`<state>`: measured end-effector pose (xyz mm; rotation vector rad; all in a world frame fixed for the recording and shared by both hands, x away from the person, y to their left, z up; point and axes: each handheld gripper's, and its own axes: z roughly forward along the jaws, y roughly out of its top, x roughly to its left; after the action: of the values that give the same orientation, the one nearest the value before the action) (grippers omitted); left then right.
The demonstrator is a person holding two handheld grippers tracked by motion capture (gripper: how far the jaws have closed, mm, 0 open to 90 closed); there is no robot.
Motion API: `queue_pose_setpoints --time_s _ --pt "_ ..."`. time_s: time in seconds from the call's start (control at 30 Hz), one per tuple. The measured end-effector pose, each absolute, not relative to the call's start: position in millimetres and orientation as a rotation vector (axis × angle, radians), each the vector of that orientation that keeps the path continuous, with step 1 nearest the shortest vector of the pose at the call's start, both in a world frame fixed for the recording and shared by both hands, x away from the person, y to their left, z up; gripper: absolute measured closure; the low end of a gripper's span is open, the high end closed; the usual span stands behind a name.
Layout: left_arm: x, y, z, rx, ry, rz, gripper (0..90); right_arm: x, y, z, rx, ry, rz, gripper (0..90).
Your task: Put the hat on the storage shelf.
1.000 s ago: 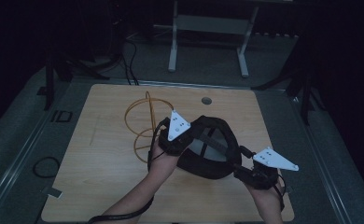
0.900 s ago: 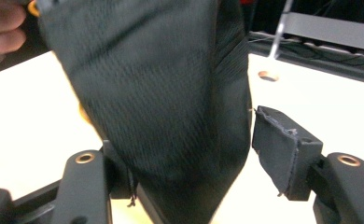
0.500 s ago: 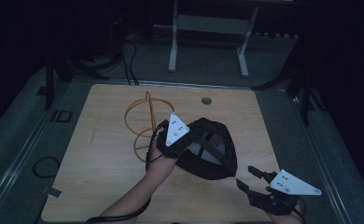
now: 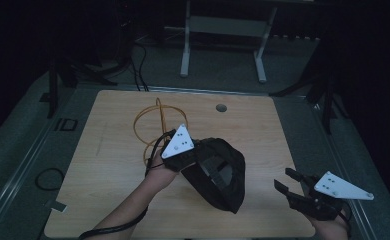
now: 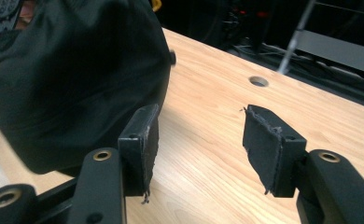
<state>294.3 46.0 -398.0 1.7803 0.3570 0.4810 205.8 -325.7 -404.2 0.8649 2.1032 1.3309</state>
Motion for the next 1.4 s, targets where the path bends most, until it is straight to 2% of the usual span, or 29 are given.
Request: queue_pose_setpoints --time_s 0.2,0.23,0.57,0.9,1.1,1.23,1.27,1.3,1.33,1.4 --pt "294 55 -395 1.767 0.236 0.402 89.0 209 -308 -401 0.741 2.164 1.313 45.4" --pt "295 58 -394 1.756 0.218 0.366 89.0 209 -302 -399 0.695 2.186 1.306 48.6" --pt "299 71 -392 1.686 0.045 0.187 89.0 205 -270 -381 0.423 2.276 1.371 48.5" --pt "299 64 -390 1.683 -0.014 0.121 89.0 202 -242 -373 0.216 2.351 1.381 51.8" --pt "301 61 -388 1.659 -0.015 0.099 89.0 202 -235 -371 0.151 2.354 1.367 62.3" --pt "301 58 -389 1.665 -0.016 0.101 89.0 201 -232 -372 0.116 2.366 1.341 73.0" --pt "301 58 -389 1.665 -0.016 0.101 88.9 201 -232 -372 0.116 2.366 1.341 73.0" --pt "301 57 -389 1.674 -0.02 0.105 88.9 201 -231 -372 0.123 2.376 1.331 78.0" --pt "300 56 -390 1.676 -0.025 0.112 88.8 201 -229 -373 0.129 2.371 1.307 87.1" --pt "301 57 -391 1.677 -0.016 0.123 88.7 202 -229 -373 0.134 2.367 1.296 88.1"
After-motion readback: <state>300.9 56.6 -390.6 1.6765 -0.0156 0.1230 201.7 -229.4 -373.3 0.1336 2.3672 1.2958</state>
